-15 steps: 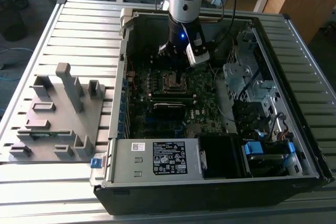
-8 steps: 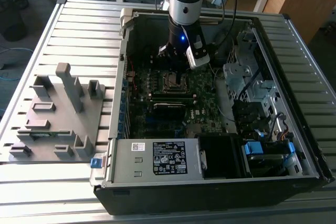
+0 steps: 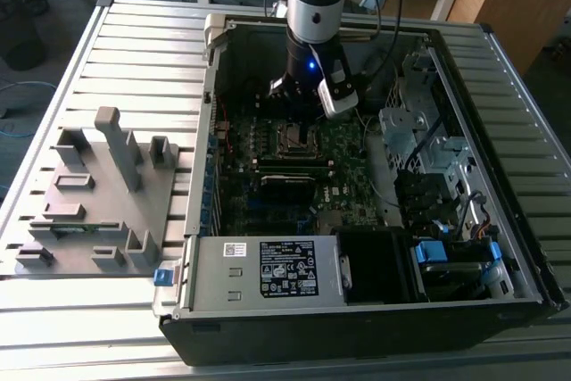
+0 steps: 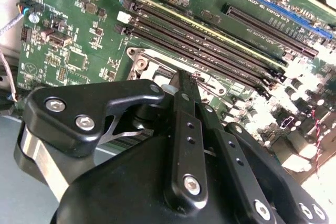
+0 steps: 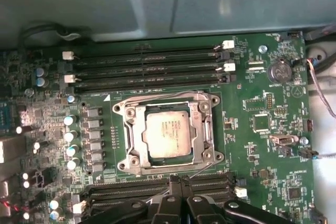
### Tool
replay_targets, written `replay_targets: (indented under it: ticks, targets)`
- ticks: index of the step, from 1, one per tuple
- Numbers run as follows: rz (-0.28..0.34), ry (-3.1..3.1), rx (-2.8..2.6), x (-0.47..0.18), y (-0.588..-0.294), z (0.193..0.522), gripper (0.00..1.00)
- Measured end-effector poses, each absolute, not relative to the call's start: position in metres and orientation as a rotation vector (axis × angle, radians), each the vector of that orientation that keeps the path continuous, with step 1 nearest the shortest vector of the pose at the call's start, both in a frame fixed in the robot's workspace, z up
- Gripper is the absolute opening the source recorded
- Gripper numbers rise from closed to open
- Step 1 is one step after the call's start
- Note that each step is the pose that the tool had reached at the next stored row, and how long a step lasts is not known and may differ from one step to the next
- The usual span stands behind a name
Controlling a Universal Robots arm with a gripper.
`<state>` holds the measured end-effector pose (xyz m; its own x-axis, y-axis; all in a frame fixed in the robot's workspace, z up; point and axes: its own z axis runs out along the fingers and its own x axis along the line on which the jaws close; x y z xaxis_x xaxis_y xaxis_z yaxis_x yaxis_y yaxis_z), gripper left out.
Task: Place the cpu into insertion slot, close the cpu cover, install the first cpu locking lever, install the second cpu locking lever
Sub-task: 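Install the second cpu locking lever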
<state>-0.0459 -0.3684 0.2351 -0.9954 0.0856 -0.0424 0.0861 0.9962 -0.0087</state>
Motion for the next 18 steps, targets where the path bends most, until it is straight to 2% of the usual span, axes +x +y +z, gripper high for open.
replay_targets:
  ticks: [18]
  targets:
    - [-0.018,3.097,0.106,-0.062,-0.375,0.230,0.10]
